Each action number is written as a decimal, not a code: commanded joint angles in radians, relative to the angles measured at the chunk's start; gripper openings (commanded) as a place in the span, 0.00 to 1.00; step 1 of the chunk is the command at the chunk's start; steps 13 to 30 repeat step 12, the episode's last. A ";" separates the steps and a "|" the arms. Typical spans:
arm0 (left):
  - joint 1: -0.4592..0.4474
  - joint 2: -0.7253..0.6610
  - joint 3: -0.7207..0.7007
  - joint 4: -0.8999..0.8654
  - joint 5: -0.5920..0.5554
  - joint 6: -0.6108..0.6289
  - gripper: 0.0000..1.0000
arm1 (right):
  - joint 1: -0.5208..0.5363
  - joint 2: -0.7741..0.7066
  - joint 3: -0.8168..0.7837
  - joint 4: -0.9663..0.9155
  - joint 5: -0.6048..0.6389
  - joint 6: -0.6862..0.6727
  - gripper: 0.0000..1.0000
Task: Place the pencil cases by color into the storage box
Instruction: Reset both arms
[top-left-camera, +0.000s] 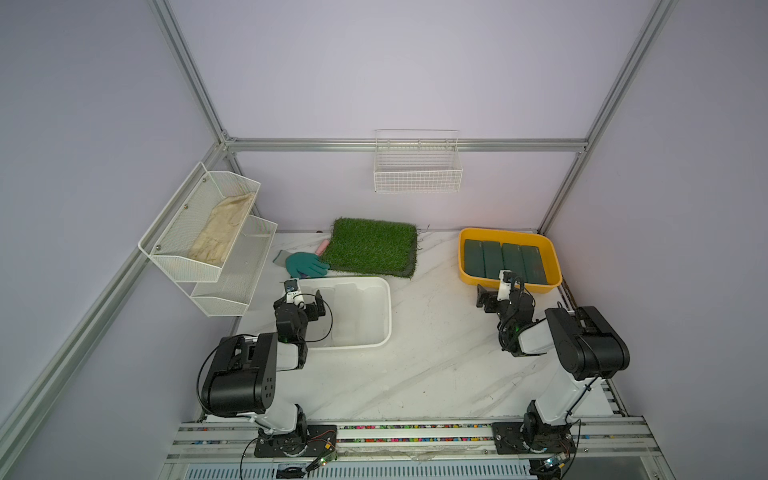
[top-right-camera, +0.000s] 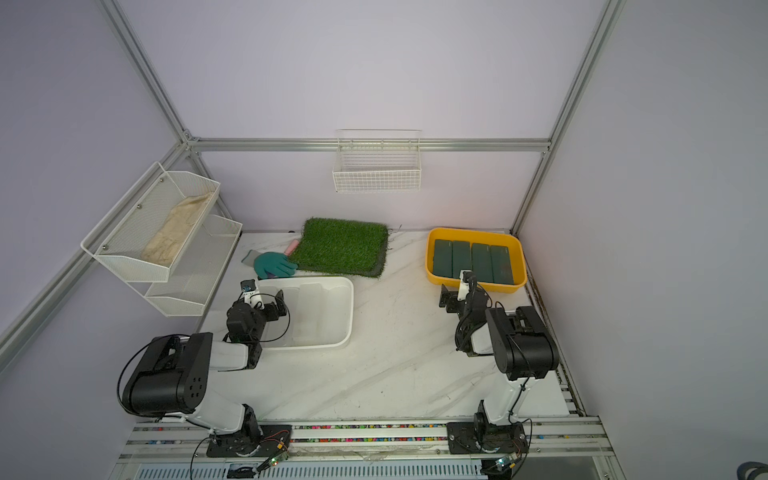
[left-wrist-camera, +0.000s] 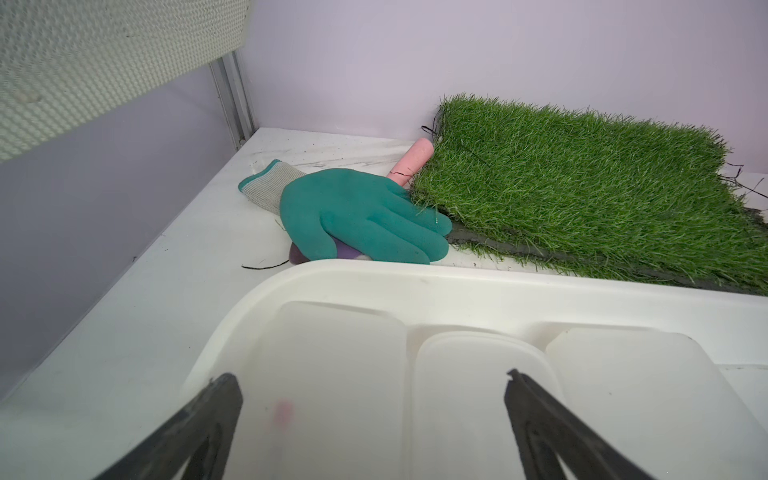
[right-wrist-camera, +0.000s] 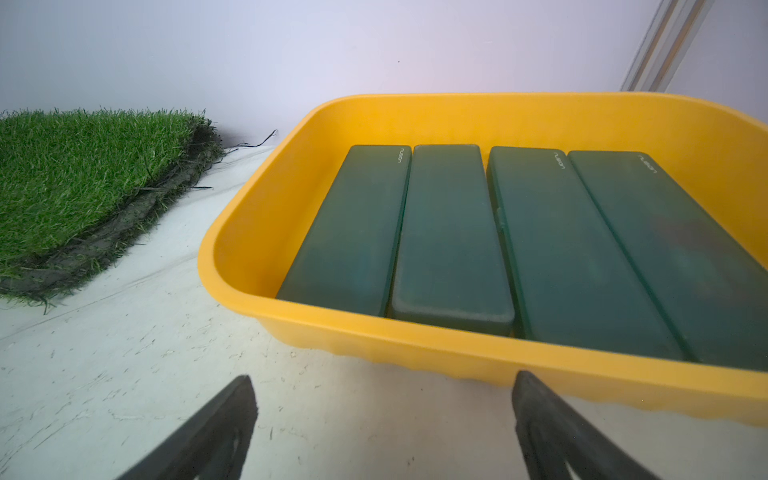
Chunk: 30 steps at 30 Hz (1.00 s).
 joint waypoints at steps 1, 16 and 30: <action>-0.009 0.007 0.023 0.018 -0.010 0.025 1.00 | -0.003 0.003 0.005 0.043 -0.001 -0.015 0.97; -0.008 0.008 0.022 0.018 -0.012 0.025 1.00 | -0.017 0.005 0.027 0.001 0.017 0.008 0.97; -0.008 0.008 0.022 0.018 -0.012 0.025 1.00 | -0.017 0.005 0.027 0.001 0.017 0.008 0.97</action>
